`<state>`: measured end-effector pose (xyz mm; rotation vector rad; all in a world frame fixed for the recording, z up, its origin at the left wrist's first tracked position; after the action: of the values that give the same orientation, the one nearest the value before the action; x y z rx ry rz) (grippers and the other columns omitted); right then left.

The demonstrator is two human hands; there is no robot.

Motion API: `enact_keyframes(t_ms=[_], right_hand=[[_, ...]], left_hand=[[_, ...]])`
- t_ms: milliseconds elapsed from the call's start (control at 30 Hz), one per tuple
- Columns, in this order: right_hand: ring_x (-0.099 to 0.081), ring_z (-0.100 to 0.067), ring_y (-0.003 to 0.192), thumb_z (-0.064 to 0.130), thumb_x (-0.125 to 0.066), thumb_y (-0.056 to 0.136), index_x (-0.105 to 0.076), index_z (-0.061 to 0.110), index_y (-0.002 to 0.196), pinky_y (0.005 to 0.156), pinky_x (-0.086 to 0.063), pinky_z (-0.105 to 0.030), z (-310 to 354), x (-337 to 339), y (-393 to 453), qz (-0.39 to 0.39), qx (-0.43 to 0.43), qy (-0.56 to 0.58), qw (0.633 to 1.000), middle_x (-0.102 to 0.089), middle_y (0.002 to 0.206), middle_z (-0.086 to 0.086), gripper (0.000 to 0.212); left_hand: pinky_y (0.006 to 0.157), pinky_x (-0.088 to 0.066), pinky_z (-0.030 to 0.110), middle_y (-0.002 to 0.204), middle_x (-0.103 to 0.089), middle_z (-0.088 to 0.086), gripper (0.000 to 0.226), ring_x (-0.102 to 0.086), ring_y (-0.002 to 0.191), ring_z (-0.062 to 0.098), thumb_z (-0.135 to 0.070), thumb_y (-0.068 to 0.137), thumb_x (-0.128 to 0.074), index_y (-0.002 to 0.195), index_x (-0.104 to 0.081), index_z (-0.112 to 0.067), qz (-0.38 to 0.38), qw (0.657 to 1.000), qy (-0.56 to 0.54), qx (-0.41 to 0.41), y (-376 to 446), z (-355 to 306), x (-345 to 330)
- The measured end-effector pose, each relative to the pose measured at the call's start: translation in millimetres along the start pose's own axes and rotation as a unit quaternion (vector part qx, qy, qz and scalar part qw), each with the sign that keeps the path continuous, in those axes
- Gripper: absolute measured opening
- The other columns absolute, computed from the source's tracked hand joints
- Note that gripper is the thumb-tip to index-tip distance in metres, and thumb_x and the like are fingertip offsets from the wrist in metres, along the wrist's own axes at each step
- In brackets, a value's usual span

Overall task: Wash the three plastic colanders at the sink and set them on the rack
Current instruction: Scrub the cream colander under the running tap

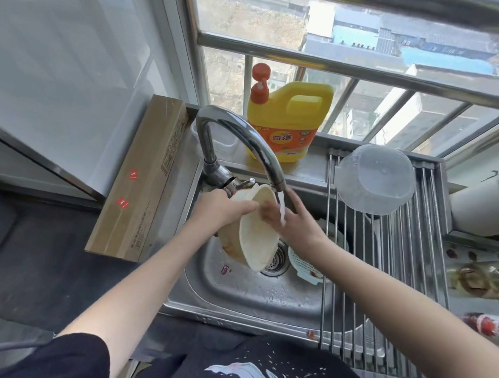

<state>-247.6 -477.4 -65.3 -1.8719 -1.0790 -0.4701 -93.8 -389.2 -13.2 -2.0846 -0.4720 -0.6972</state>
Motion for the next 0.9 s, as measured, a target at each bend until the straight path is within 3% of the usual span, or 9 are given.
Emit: enact_keyframes(t_ms=[67,133,300,433,533,633,700,833,900], right_hand=[[-0.008,-0.015,0.147,0.021,-0.05,0.092,-0.017,0.027,0.151,0.102,0.023,-0.058,14.0,-3.9,-2.9,0.022,0.097,0.071,0.993,-0.019,0.158,0.007,0.068],[-0.009,-0.017,0.147,0.022,-0.05,0.091,-0.02,0.029,0.15,0.102,0.023,-0.056,12.3,-0.9,-4.0,-0.004,0.095,0.072,0.993,-0.02,0.158,0.007,0.067],[0.011,-0.025,0.146,0.026,-0.044,0.096,0.019,0.017,0.147,0.109,0.017,-0.06,-12.5,13.7,-3.5,-0.062,-0.041,0.041,0.996,0.009,0.16,-0.003,0.081],[0.0,-0.021,0.148,0.015,-0.048,0.09,-0.011,0.018,0.152,0.114,0.003,-0.061,20.1,4.5,-9.4,0.014,0.06,0.21,0.976,-0.009,0.16,-0.001,0.072],[-0.002,-0.016,0.147,0.01,-0.044,0.093,-0.021,0.018,0.152,0.117,-0.008,-0.044,26.0,0.8,-16.7,0.101,0.02,0.571,0.815,-0.015,0.158,0.002,0.064],[-0.011,-0.015,0.146,0.014,-0.049,0.091,-0.041,0.029,0.143,0.119,-0.009,-0.037,32.6,-7.8,-21.5,0.134,-0.017,0.725,0.676,-0.028,0.154,0.005,0.055],[-0.014,-0.018,0.146,0.011,-0.046,0.087,-0.032,0.036,0.146,0.119,-0.01,-0.046,39.1,-6.9,-28.4,0.156,0.01,0.691,0.706,-0.02,0.156,0.008,0.066],[-0.001,-0.009,0.147,0.009,-0.043,0.092,-0.015,0.03,0.151,0.103,0.008,-0.074,15.8,-4.9,-41.5,0.061,0.002,0.347,0.936,-0.011,0.159,0.009,0.069],[0.003,-0.012,0.147,0.014,-0.043,0.095,-0.011,0.022,0.152,0.103,0.009,-0.073,3.8,-5.4,-40.8,0.02,-0.057,0.28,0.958,-0.009,0.16,0.003,0.066]], left_hand=[[0.07,-0.053,0.029,0.116,-0.061,0.012,0.082,-0.059,0.104,0.028,-0.068,0.064,-0.062,0.118,-0.059,-0.007,0.009,1.0,0.029,-0.003,0.7,-0.6,1.5],[0.068,-0.056,0.032,0.113,-0.062,0.012,0.077,-0.061,0.1,0.028,-0.066,0.067,-0.064,0.116,-0.059,-0.007,0.031,0.999,0.032,-0.001,-1.2,1.2,-2.2],[0.059,-0.06,0.045,0.094,-0.068,0.012,0.067,-0.069,0.078,0.027,-0.059,0.064,-0.07,0.102,-0.063,-0.004,0.075,0.996,-0.052,0.018,-4.6,-6.3,3.8],[0.054,-0.059,0.046,0.09,-0.069,0.01,0.063,-0.069,0.076,0.026,-0.061,0.058,-0.071,0.091,-0.066,-0.008,0.058,0.998,-0.038,0.002,-5.2,-13.8,10.4],[0.053,-0.06,0.041,0.094,-0.068,0.009,0.081,-0.068,0.08,0.025,-0.067,0.05,-0.067,0.105,-0.066,-0.007,0.061,0.998,-0.014,-0.016,-5.0,-17.4,3.0],[0.06,-0.061,0.04,0.098,-0.068,0.009,0.089,-0.068,0.084,0.025,-0.069,0.046,-0.065,0.109,-0.064,-0.007,0.057,0.998,-0.019,-0.021,-7.8,-17.0,-2.2],[0.065,-0.06,0.038,0.099,-0.066,0.008,0.084,-0.066,0.086,0.024,-0.068,0.05,-0.067,0.108,-0.063,-0.008,0.052,0.998,-0.018,-0.023,-12.4,-17.1,-3.4],[0.056,-0.057,0.03,0.094,-0.063,0.006,0.053,-0.064,0.082,0.021,-0.054,0.069,-0.071,0.095,-0.061,-0.009,0.048,0.998,0.002,-0.041,-18.1,-17.7,-7.6],[0.053,-0.054,0.028,0.091,-0.062,0.006,0.046,-0.063,0.079,0.02,-0.051,0.07,-0.071,0.09,-0.061,-0.011,0.032,0.998,-0.015,-0.054,-20.2,-19.7,-7.7]])
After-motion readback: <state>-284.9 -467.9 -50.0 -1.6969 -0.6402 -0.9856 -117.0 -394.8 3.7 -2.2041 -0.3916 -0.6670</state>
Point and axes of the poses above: each hand's wrist, its own y-axis towards the middle knuckle, its own x-axis out of the back of the hand, z = x × y, the point moved 4 cm from there along y, towards the middle knuckle
